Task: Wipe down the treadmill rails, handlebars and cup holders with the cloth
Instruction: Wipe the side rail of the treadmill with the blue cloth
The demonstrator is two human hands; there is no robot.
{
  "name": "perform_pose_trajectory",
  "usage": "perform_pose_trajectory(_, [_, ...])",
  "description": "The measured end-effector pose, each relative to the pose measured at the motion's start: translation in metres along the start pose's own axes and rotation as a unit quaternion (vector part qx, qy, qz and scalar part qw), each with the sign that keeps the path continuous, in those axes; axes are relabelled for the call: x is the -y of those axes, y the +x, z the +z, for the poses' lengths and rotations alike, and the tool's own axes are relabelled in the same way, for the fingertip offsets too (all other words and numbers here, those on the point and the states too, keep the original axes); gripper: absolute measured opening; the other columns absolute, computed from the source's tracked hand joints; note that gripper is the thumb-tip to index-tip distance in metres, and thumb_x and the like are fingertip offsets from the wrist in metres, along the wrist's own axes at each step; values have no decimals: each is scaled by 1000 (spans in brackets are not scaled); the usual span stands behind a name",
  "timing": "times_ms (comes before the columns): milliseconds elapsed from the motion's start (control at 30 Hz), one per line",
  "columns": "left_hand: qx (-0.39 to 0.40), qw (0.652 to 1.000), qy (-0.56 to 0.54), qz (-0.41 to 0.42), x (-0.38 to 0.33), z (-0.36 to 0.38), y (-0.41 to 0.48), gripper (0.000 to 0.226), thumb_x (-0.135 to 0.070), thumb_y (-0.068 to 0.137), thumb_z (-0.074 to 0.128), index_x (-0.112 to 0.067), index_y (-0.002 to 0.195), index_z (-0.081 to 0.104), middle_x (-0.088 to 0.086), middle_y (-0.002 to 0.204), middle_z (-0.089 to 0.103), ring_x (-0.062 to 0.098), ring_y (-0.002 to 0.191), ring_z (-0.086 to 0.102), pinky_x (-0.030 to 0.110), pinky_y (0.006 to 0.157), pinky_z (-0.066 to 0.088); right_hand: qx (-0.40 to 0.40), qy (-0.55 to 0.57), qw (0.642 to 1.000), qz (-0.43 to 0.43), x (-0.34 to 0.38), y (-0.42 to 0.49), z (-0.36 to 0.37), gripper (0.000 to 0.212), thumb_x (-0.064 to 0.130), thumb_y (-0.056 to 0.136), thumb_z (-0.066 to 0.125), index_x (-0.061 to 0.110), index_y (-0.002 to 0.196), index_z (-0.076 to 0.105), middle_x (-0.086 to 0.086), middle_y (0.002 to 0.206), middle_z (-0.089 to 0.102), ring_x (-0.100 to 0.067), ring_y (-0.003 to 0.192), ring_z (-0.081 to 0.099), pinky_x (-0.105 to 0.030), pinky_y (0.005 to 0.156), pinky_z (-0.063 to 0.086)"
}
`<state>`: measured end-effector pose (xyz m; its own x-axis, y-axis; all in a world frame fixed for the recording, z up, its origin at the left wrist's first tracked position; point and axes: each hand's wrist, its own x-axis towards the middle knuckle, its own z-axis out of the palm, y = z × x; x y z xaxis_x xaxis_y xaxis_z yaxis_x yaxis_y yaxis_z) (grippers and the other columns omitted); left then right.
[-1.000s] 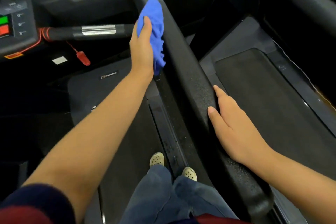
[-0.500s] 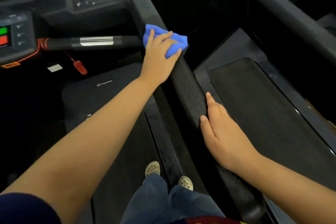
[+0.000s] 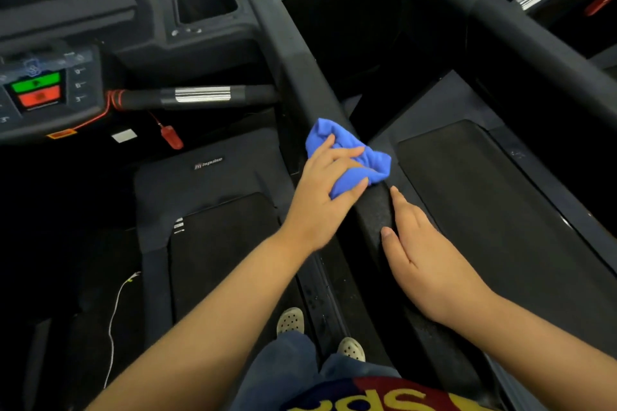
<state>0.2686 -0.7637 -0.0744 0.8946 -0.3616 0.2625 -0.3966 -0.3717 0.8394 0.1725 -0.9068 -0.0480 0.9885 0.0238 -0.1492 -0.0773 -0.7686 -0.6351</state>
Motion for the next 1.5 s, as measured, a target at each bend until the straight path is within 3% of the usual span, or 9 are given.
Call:
perform_pose_trajectory(333, [88,987,-109,76,-7,6,-58,28,-32,89,55,-13,106,68,-10,126,55,12,140,27,28,116,16,16,77,997,27,-8,23,-27,64,24,70,34,24,132,48,7,123,60,-7,113,54,-33,99,42])
perform_pose_trajectory(467, [152,971,-149,106,3,-22,-43,37,-38,93,50,-6,103,68,-3,121,58,14,136,35,35,114,24,-34,58,998,3,7,35,-34,54,24,73,35,19,121,59,9,118,61,-4,111,55,-21,101,40])
perform_pose_trajectory(667, [-91,965,-244,-20,33,-81,72,40,-38,87,49,-11,116,53,3,121,56,6,123,48,24,108,33,-46,-45,994,-83,47,72,-22,41,26,92,39,21,129,54,10,138,46,3,126,38,-3,102,22])
perform_pose_trajectory(800, [-158,986,-62,6,69,-119,177,36,-38,90,46,-24,123,51,9,136,47,21,134,37,35,114,25,-24,-98,991,-93,72,107,0,49,18,96,39,25,145,34,11,156,16,7,137,6,-4,105,0])
perform_pose_trajectory(967, [49,957,253,132,103,-118,270,38,-36,96,44,-31,133,50,5,154,26,29,145,10,55,115,4,-19,-191,975,-114,94,150,22,58,12,95,37,12,150,16,-5,159,0,-17,146,-2,-18,102,-17])
perform_pose_trajectory(1067, [190,910,356,97,106,-102,298,33,-45,95,40,-34,120,60,-4,136,50,28,140,27,60,113,3,-41,-225,968,-106,98,169,31,58,8,88,40,5,145,30,-14,156,17,-26,145,16,-30,108,-6])
perform_pose_trajectory(1167, [255,882,387,89,94,-88,301,36,-48,93,38,-26,101,66,-4,103,65,21,112,54,46,113,16,-47,-239,965,-93,94,183,36,56,9,86,37,3,142,37,-16,153,27,-27,143,22,-32,109,-1])
perform_pose_trajectory(1300, [307,854,402,121,74,-68,278,38,-53,90,40,-27,98,67,-7,96,65,19,96,59,30,76,36,-74,-250,963,-69,89,189,39,59,30,92,21,5,145,31,-12,153,26,-24,143,22,-34,112,6])
perform_pose_trajectory(1500, [372,842,364,142,67,-64,270,39,-56,90,40,-31,103,67,-11,94,67,11,87,59,28,74,38,-87,-299,949,-49,73,178,37,57,27,94,33,6,147,27,-10,154,25,-23,142,23,-35,117,13])
